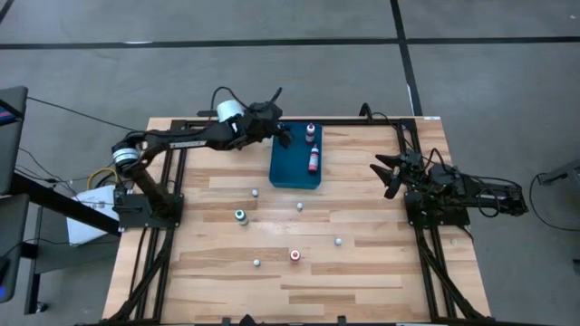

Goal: Pick & Place food coloring
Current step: Put the large green food coloring bottle into the blue bin

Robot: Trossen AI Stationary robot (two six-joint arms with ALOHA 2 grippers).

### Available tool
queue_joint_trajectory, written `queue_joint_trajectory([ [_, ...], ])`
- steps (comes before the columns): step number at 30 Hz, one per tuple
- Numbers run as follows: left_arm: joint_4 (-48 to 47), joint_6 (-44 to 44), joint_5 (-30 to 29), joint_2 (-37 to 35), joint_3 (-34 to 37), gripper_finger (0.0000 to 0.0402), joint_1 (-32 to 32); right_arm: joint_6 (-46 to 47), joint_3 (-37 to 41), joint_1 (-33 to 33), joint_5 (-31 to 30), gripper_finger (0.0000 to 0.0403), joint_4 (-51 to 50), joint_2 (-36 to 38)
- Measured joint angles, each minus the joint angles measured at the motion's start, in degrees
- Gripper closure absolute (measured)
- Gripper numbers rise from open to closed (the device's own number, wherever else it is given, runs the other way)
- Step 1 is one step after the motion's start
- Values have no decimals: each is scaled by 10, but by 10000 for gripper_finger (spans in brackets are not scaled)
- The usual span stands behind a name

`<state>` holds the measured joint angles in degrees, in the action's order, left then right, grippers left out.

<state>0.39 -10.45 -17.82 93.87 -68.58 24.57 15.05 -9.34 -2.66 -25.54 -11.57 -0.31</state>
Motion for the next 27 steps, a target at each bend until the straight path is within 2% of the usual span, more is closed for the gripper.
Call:
queue_joint_trajectory([
  [12, -140, -35, -3, -145, -1, 143, -63, 0, 0, 0, 0, 196, 0, 0],
  [22, -168, -43, -38, -159, -1, 143, -96, 0, 0, 0, 0, 196, 0, 0],
  [27, -242, -79, -31, -159, 0, 143, -110, 0, 0, 0, 0, 196, 0, 0],
])
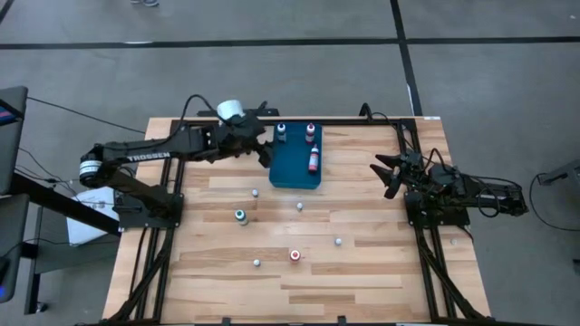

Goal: Pick & Place food coloring
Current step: Put the large green food coloring bottle into the blue bin

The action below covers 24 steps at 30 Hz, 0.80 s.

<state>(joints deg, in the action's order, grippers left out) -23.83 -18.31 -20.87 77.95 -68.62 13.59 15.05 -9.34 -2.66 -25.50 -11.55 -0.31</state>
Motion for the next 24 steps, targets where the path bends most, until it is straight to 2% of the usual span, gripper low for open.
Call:
queue_joint_trajectory([
  [4, -56, -48, -17, 0, 7, 143, -38, 0, 0, 0, 0, 196, 0, 0],
  [13, -138, -151, -148, -4, 7, 143, -159, 0, 0, 0, 0, 196, 0, 0],
  [24, -285, -340, -279, -31, 7, 143, -302, 0, 0, 0, 0, 196, -23, 0],
])
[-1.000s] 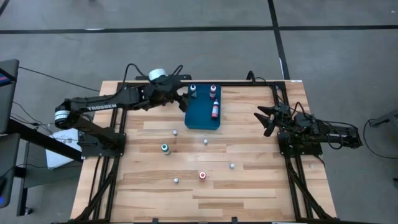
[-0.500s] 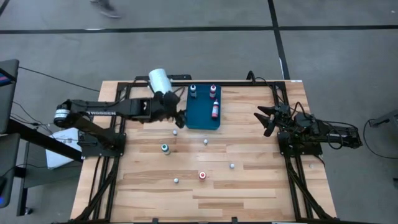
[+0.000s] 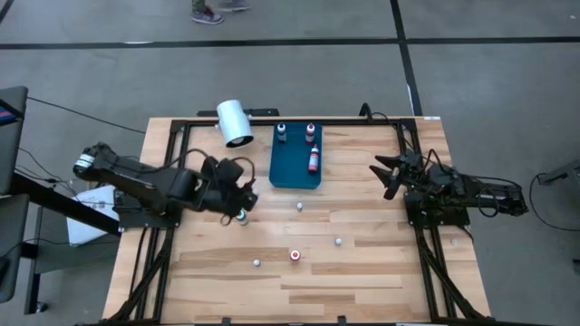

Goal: Pick & Place food coloring
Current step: Put the large green food coloring bottle into the blue bin

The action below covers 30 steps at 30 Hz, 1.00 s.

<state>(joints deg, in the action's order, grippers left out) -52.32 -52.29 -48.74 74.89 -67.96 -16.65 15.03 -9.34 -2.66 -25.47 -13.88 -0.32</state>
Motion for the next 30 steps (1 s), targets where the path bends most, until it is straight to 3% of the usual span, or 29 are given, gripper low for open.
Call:
queue_joint_trajectory([
  [9, -98, -119, -44, 0, 0, 143, -80, -1, 0, 0, 6, 196, -11, 0],
  [17, -183, -208, -59, 0, 0, 143, -142, -34, 0, 0, 90, 196, -15, 0],
  [30, -217, -255, -60, 1, 6, 143, -224, -30, 0, 0, 137, 196, -43, 0],
])
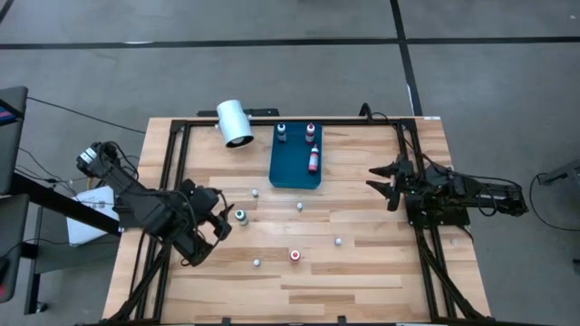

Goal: Pick & Place food coloring
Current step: Put the large green food coloring bottle into the blue bin

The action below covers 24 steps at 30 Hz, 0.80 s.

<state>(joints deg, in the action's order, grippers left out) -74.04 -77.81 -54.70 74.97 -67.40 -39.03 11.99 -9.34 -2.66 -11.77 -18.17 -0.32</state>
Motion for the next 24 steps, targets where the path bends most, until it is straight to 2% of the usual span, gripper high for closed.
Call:
queue_joint_trajectory([
  [5, 19, -80, 2, 0, 58, 143, -27, 0, 0, 0, 11, 196, 1, 0],
  [11, 65, -124, 21, 0, 123, 143, -46, 1, 0, 0, 30, 196, 1, 0],
  [14, 95, -117, 53, 0, 147, 143, -46, 1, 0, 0, 30, 196, 1, 0],
  [19, 201, -81, 79, 0, 197, 143, -46, 1, 0, 0, 30, 196, 1, 0],
  [24, 274, -70, 81, 0, 240, 143, -46, 1, 0, 0, 30, 196, 0, 0],
])
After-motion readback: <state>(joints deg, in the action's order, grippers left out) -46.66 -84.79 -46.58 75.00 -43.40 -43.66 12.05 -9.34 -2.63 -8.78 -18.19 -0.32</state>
